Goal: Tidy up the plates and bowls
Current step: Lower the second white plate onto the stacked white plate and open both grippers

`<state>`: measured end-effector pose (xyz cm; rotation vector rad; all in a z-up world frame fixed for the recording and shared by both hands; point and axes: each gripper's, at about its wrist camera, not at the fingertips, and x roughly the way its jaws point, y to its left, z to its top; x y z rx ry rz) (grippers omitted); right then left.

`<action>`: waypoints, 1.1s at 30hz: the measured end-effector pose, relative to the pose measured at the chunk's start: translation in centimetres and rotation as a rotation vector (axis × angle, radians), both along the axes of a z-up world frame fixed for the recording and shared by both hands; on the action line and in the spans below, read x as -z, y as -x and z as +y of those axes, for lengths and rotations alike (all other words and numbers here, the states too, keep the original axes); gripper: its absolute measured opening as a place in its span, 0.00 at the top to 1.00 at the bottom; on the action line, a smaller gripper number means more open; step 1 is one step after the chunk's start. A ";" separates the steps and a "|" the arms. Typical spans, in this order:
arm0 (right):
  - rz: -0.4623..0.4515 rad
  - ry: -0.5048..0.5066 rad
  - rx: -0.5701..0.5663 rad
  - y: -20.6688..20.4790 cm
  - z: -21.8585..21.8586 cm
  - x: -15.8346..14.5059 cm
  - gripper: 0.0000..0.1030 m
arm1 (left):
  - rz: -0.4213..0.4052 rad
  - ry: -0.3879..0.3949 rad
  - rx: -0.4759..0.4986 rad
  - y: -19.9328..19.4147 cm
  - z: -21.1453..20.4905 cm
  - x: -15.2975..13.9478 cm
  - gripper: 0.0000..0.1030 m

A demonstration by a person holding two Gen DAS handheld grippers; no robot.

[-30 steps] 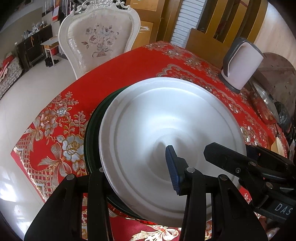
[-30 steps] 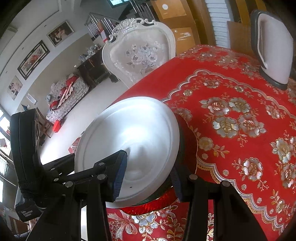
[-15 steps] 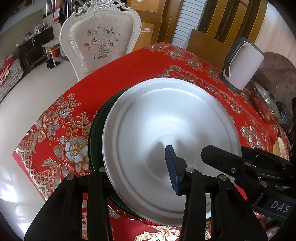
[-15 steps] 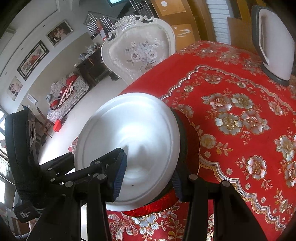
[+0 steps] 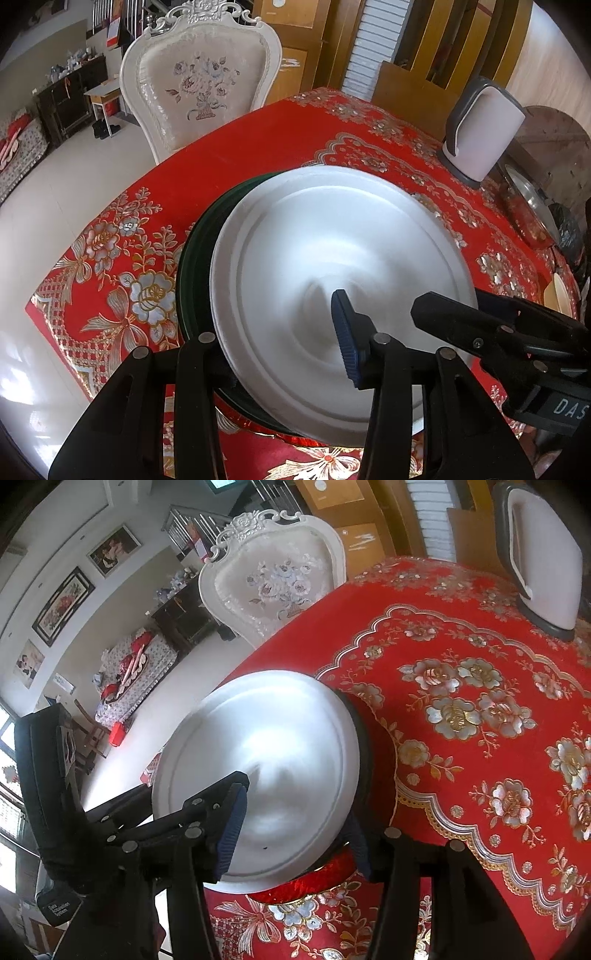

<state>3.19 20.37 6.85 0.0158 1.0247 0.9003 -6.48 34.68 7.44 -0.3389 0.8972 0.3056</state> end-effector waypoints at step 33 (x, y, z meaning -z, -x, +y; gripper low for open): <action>-0.043 -0.020 0.083 0.3 -5.6 -1.2 0.47 | -0.141 -0.162 -0.122 3.9 1.0 -4.5 0.59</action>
